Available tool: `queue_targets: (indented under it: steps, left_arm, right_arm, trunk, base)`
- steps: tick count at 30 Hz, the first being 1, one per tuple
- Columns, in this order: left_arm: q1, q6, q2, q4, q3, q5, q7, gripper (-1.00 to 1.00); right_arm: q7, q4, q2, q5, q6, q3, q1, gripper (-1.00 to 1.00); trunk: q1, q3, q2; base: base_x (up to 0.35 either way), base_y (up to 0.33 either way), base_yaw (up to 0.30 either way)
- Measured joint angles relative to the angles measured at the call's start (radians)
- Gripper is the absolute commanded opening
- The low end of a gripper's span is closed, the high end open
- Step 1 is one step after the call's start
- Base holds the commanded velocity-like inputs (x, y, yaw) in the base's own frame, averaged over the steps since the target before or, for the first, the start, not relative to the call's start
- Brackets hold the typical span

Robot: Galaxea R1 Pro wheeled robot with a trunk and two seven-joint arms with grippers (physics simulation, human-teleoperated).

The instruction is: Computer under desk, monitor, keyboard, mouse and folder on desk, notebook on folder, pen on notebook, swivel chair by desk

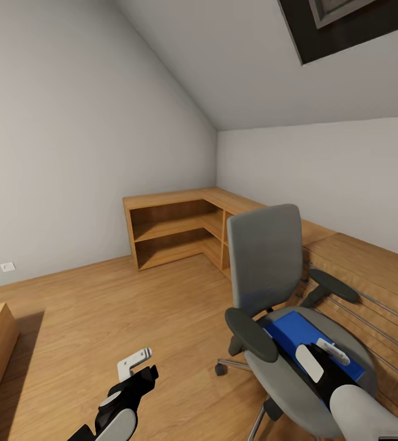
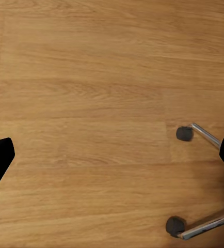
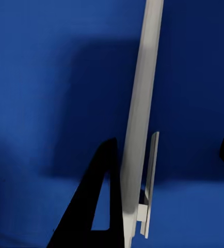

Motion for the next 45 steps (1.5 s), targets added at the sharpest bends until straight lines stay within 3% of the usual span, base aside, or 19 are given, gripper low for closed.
queue_targets:
  steps: [31, 45]
  left_arm:
    - [0.0, 0.0, -0.001, 0.0, -0.003, 0.002, 0.0, 1.0]
    - [0.0, 0.0, -0.002, 0.001, -0.023, 0.002, 0.001, 1.0]
  right_arm:
    - [0.0, -0.002, -0.001, 0.0, 0.009, 0.002, 0.0, -1.0]
    - [-0.002, -0.002, 0.0, 0.0, 0.008, 0.003, 0.0, -1.0]
  trunk:
    - [0.0, 0.0, 0.0]
    - [0.0, 0.0, 0.0]
  base:
    - [0.0, 0.0, 0.0]
    - [0.0, 0.0, 0.0]
